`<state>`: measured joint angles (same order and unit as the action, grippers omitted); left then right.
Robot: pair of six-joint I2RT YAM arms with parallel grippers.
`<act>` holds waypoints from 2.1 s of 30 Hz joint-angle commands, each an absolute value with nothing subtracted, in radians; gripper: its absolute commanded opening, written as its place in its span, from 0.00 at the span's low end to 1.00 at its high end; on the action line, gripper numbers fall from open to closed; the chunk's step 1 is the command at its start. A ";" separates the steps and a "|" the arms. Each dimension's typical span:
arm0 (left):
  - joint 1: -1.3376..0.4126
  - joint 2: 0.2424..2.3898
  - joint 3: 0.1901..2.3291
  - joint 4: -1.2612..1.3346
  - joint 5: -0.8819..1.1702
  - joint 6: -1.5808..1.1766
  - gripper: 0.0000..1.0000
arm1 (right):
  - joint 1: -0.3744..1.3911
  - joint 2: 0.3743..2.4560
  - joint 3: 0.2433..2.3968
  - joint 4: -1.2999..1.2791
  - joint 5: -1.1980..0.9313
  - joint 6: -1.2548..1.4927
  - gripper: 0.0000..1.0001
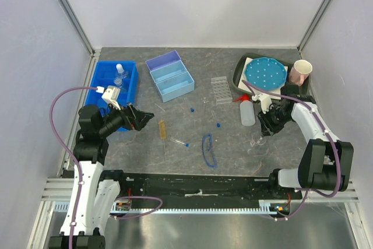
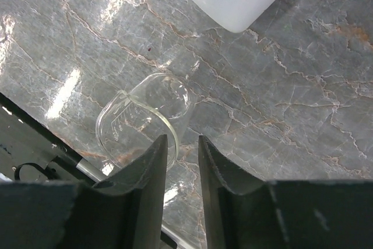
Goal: Organize the chemistry lab equipment
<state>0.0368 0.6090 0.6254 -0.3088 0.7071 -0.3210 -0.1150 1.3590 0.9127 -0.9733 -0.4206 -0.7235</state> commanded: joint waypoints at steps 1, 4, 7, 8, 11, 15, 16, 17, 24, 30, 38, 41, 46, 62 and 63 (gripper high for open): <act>0.034 0.617 0.623 -0.308 0.690 -0.328 0.96 | -0.112 1.367 0.899 -0.951 -0.454 -0.768 0.33; 0.034 0.623 0.624 -0.310 0.677 -0.331 0.96 | -0.106 1.368 0.891 -0.951 -0.465 -0.781 0.29; 0.034 0.633 0.624 -0.316 0.658 -0.341 0.96 | -0.101 1.367 0.882 -0.948 -0.468 -0.795 0.25; 0.034 0.637 0.624 -0.318 0.652 -0.341 0.96 | -0.101 1.367 0.876 -0.948 -0.469 -0.798 0.23; 0.034 0.656 0.630 -0.325 0.646 -0.344 0.96 | -0.100 1.364 0.867 -0.946 -0.472 -0.810 0.18; 0.034 0.669 0.627 -0.325 0.588 -0.373 0.96 | -0.094 1.367 0.854 -0.945 -0.491 -0.836 0.12; 0.034 0.678 0.623 -0.324 0.569 -0.383 0.96 | -0.087 1.377 0.854 -0.946 -0.495 -0.838 0.11; 0.035 0.681 0.621 -0.325 0.555 -0.400 0.96 | -0.084 1.382 0.856 -0.946 -0.499 -0.841 0.08; 0.034 0.724 0.629 -0.336 0.551 -0.405 0.98 | -0.080 1.378 0.850 -0.977 -0.509 -0.893 0.00; 0.026 0.808 0.650 -0.341 0.681 -0.504 0.95 | -0.080 1.324 0.883 -1.023 -0.499 -0.881 0.00; -0.440 0.817 0.687 -0.246 0.318 -0.866 0.95 | -0.055 1.249 0.985 -1.032 -0.551 -0.766 0.00; -0.635 0.917 0.730 -0.227 0.122 -1.063 0.96 | -0.037 1.236 1.020 -0.996 -0.551 -0.701 0.00; -0.900 1.252 0.974 -0.366 -0.084 -1.314 0.99 | 0.050 1.178 1.017 -0.876 -0.457 -0.574 0.00; -1.089 1.833 1.660 -0.669 -0.175 -1.390 0.82 | 0.178 1.131 0.994 -0.698 -0.365 -0.367 0.00; -1.089 1.854 1.669 -0.669 -0.176 -1.381 0.80 | 0.181 1.132 0.994 -0.701 -0.376 -0.362 0.00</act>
